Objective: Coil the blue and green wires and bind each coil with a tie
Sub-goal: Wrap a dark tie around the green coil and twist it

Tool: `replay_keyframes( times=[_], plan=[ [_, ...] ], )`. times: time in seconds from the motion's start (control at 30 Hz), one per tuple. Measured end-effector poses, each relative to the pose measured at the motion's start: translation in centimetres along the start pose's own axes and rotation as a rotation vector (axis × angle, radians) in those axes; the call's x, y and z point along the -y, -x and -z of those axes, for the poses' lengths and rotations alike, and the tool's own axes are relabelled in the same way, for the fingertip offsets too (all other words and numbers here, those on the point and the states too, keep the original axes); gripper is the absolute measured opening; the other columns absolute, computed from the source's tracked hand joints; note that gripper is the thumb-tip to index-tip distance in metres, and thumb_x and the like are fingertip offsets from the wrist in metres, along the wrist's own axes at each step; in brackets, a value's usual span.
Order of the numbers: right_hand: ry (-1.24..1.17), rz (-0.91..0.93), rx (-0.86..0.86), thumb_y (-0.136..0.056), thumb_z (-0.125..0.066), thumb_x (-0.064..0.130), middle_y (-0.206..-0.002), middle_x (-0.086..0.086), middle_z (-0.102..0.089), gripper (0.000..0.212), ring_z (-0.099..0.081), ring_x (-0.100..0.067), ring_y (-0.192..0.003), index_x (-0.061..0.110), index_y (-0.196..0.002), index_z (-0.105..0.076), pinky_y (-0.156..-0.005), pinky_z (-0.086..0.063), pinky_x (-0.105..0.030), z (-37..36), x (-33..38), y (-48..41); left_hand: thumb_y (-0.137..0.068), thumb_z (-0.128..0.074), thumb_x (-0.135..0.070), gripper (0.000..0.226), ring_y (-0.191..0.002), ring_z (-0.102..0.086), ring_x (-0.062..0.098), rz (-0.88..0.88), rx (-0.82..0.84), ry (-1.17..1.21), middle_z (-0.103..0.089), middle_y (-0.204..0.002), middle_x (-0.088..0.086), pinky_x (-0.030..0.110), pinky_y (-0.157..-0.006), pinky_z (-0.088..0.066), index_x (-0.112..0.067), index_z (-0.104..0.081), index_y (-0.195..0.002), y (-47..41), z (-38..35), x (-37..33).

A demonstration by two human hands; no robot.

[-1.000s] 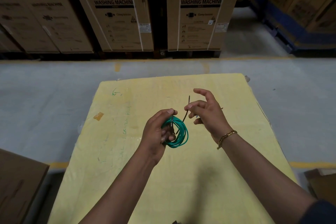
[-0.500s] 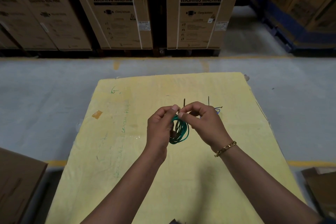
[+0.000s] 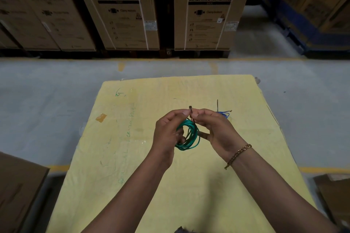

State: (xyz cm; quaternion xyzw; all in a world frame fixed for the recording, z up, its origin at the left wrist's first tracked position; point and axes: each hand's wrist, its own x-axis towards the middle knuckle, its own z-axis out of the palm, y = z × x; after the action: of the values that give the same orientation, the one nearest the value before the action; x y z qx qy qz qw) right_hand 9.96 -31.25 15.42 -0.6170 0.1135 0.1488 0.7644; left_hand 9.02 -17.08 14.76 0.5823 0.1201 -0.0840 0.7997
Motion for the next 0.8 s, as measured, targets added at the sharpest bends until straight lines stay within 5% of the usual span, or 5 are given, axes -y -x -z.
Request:
replay_keyframes(
  times=[0.13, 0.3, 0.4, 0.6, 0.8],
  plan=[
    [0.185, 0.089, -0.050, -0.087, -0.071, 0.011, -0.118, 0.006, -0.074, 0.007, -0.066, -0.014, -0.108, 0.015, -0.082, -0.072, -0.089, -0.044, -0.039, -0.2, 0.2, 0.2, -0.090, -0.070, -0.021, 0.011, -0.040, -0.026, 0.009, 0.056, 0.005, 0.002, -0.052, -0.057, -0.003, 0.025, -0.048, -0.033, -0.012, -0.076, -0.093, 0.0, 0.1, -0.2],
    [-0.013, 0.032, 0.049, -0.082, -0.065, 0.029, -0.115, -0.002, -0.075, 0.023, -0.067, -0.020, -0.106, 0.016, -0.100, -0.068, -0.096, -0.046, -0.044, 1.2, -0.1, 0.0, -0.090, -0.069, -0.019, 0.014, -0.036, -0.024, 0.007, 0.127, 0.058, 0.072, -0.049, -0.050, -0.007, 0.025, -0.047, -0.029, -0.008, -0.073, -0.099, 0.0, 0.1, -0.9],
    [0.136, 0.022, 0.094, -0.080, -0.059, 0.032, -0.105, 0.005, -0.075, 0.026, -0.067, -0.013, -0.100, 0.021, -0.101, -0.071, -0.097, -0.045, -0.044, 1.4, -1.1, 0.0, -0.090, -0.069, -0.017, 0.012, -0.035, -0.025, 0.006, 0.113, 0.077, 0.055, -0.052, -0.052, -0.004, 0.024, -0.045, -0.030, -0.008, -0.073, -0.096, 0.3, -0.1, -1.1],
    [0.592, 0.707, -0.183, -0.084, -0.071, 0.030, -0.080, 0.011, -0.067, 0.011, -0.061, -0.012, -0.076, 0.021, -0.081, -0.066, -0.065, -0.044, -0.024, 0.2, -1.3, 1.7, -0.085, -0.076, -0.027, 0.010, -0.045, -0.028, 0.012, 0.071, -0.096, 0.066, -0.041, -0.055, -0.005, 0.023, -0.045, -0.032, -0.018, -0.071, -0.087, 0.0, -0.3, -0.5],
    [0.754, 0.649, -0.262, -0.082, -0.069, 0.032, -0.074, 0.011, -0.067, 0.012, -0.059, -0.014, -0.064, 0.024, -0.074, -0.066, -0.063, -0.052, -0.038, -0.1, -1.5, 1.3, -0.086, -0.076, -0.033, 0.016, -0.047, -0.022, 0.012, 0.035, -0.131, 0.024, -0.031, -0.055, -0.005, 0.021, -0.045, -0.030, -0.020, -0.069, -0.081, -0.2, -0.4, 0.0]
  ],
)
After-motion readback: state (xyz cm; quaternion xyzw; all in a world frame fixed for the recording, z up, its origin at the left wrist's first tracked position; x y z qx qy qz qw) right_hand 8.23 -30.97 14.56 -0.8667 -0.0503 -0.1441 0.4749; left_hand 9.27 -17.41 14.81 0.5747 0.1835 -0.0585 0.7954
